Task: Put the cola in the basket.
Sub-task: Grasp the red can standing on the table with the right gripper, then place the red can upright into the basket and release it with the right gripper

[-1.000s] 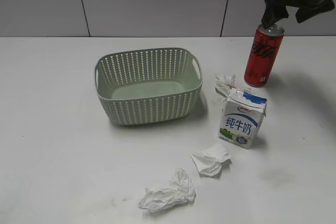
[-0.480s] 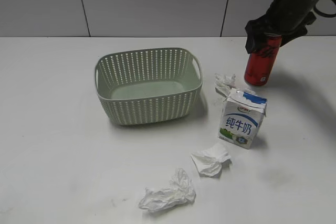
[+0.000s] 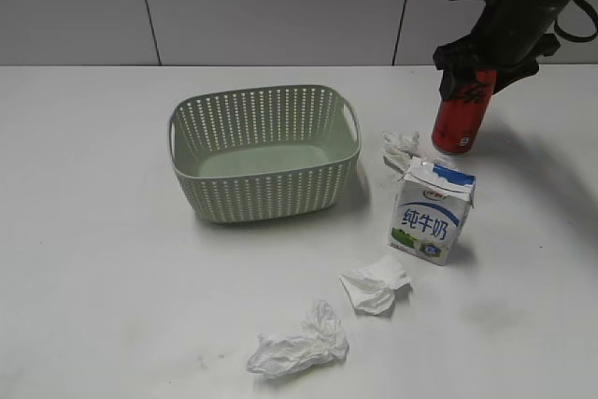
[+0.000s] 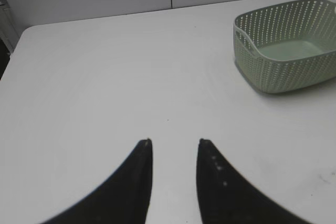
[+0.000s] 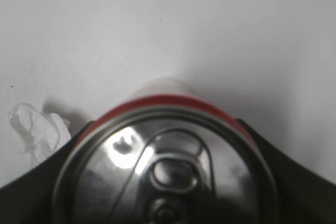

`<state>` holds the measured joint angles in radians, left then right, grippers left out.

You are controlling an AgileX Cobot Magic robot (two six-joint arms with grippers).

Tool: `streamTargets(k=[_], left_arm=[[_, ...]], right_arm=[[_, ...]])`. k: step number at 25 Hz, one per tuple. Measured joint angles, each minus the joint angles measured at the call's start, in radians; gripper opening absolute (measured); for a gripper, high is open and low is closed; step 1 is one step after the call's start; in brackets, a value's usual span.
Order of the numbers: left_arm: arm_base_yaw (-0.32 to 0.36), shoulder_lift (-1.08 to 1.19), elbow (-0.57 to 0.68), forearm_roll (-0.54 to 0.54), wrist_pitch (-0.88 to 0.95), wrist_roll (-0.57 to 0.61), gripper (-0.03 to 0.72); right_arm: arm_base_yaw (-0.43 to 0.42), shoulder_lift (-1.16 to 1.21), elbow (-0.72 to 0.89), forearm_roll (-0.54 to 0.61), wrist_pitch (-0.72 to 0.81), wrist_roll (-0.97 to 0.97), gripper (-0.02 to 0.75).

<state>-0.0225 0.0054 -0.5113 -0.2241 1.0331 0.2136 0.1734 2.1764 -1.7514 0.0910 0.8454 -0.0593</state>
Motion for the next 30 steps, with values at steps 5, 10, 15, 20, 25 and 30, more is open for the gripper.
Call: streamTargets(k=[5,10,15,20,25,30], left_arm=[[0.0,0.0,0.0,0.0,0.0,0.0,0.232],[0.0,0.0,0.0,0.0,0.0,0.0,0.232],[0.0,0.0,0.0,0.0,0.0,0.0,0.232],[0.0,0.0,0.0,0.0,0.0,0.0,0.232],[0.0,0.0,0.0,0.0,0.0,0.0,0.232],[0.0,0.0,0.0,0.0,0.0,0.0,0.232]], right_arm=[[0.0,-0.002,-0.042,0.0,0.116,0.005,0.521],[0.0,-0.094,-0.074,0.014,0.144,0.008,0.521],[0.036,-0.21,-0.077,0.02,0.172,0.009,0.521],[0.167,-0.263,-0.077,0.019,0.172,0.011,0.521],[0.332,-0.271,-0.077,0.026,0.056,0.011,0.521],[0.455,-0.238,-0.077,0.028,-0.068,0.011,0.521]])
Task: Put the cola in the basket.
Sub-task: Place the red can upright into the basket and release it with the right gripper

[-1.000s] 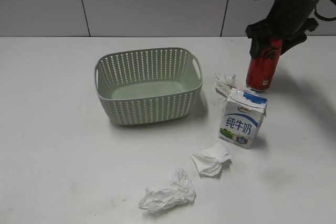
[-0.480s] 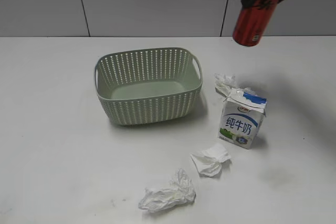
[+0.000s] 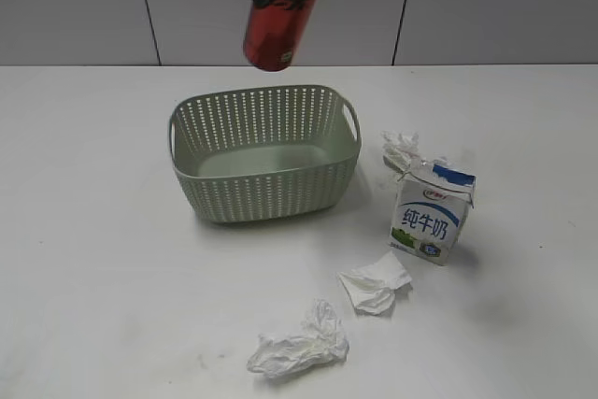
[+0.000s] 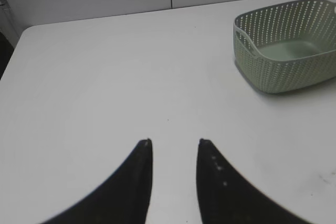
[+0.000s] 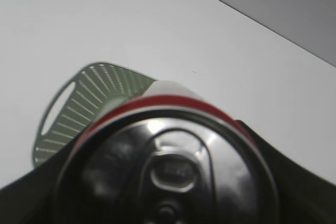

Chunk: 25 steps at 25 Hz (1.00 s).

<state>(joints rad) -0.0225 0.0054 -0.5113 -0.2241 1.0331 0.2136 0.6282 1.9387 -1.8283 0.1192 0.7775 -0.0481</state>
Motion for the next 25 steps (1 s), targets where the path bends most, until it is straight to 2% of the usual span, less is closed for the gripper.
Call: streamTargets(k=[7,16,25], left_arm=[[0.0,0.0,0.0,0.0,0.0,0.0,0.232],[0.0,0.0,0.0,0.0,0.0,0.0,0.232],[0.0,0.0,0.0,0.0,0.0,0.0,0.232]], right_arm=[[0.075,0.123,0.0,0.001,-0.042,0.0,0.521],[0.078,0.264,0.0,-0.049,-0.044,0.0,0.521],[0.078,0.299,-0.005,-0.139,-0.015,0.0,0.521]])
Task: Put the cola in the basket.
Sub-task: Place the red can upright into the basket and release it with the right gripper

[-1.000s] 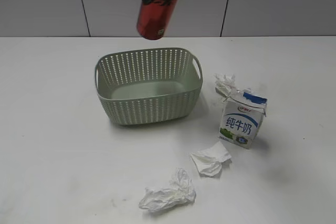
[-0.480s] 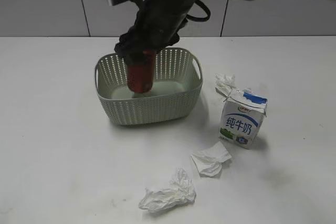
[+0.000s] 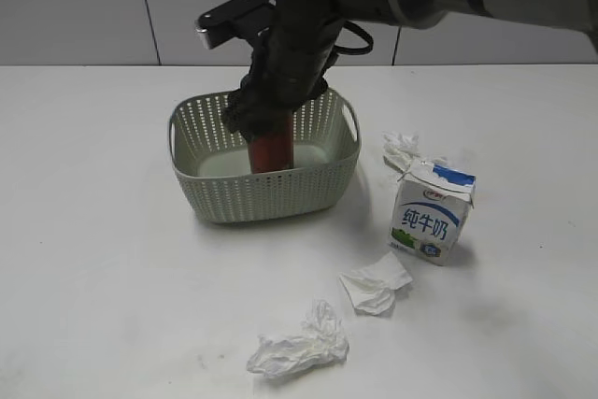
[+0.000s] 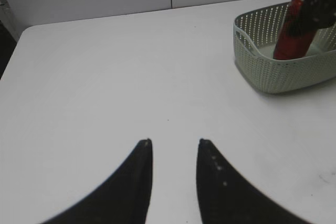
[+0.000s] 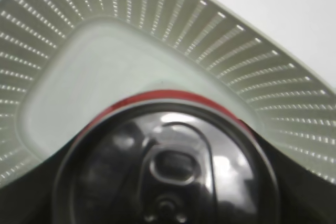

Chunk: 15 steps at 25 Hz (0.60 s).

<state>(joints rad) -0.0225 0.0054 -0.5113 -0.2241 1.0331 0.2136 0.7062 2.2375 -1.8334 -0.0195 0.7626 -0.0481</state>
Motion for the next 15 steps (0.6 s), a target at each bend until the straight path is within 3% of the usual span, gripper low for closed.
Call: streamTargets(k=[5,9,15], left_arm=[[0.0,0.0,0.0,0.0,0.0,0.0,0.232],[0.0,0.0,0.0,0.0,0.0,0.0,0.232],[0.0,0.0,0.0,0.0,0.0,0.0,0.232]], right_arm=[[0.0,0.0,-0.003,0.02,0.017,-0.037,0.523],[0.0,-0.001,-0.003,0.034,0.029,-0.046,0.638],[0.0,-0.042,-0.003,0.038,0.039,-0.048,0.64]])
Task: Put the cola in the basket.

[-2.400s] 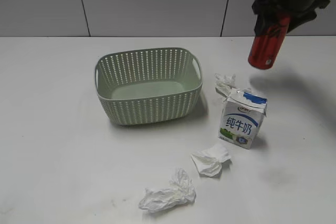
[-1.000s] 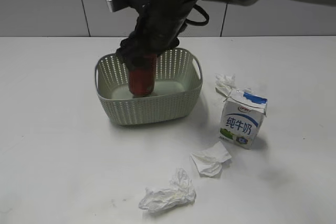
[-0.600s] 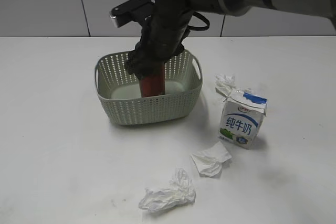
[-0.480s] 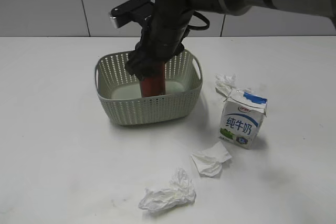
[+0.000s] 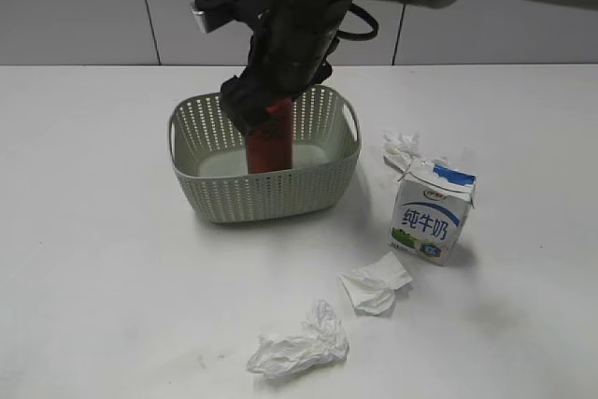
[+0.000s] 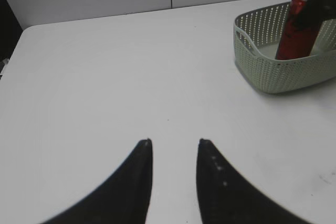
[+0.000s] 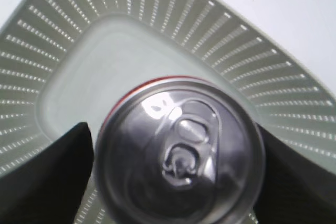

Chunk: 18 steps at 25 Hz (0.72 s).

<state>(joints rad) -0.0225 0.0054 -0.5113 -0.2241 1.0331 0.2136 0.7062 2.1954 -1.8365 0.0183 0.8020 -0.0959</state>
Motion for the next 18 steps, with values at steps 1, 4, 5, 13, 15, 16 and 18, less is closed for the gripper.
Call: streamTargets(k=[1,4,5,13,15,16,18], left_arm=[[0.0,0.0,0.0,0.0,0.0,0.0,0.232],[0.0,0.0,0.0,0.0,0.0,0.0,0.232],[0.0,0.0,0.0,0.0,0.0,0.0,0.232],[0.0,0.0,0.0,0.0,0.0,0.0,0.232],[0.0,0.0,0.0,0.0,0.0,0.0,0.232],[0.0,0.0,0.0,0.0,0.0,0.0,0.232],[0.0,0.0,0.0,0.0,0.0,0.0,0.232]], right_arm=[[0.0,-0.013,0.0,0.0,0.0,0.0,0.64],[0.0,-0.069,-0.001,0.003,0.001,-0.001,0.64],[0.0,-0.092,-0.001,0.003,0.0,-0.001,0.64],[-0.073,-0.23,-0.008,0.008,-0.026,0.004,0.641],[-0.13,-0.234,-0.008,0.008,-0.026,0.008,0.641],[-0.156,-0.234,-0.008,0.008,-0.023,0.016,0.641],[-0.22,-0.234,-0.008,0.007,-0.005,0.024,0.639]])
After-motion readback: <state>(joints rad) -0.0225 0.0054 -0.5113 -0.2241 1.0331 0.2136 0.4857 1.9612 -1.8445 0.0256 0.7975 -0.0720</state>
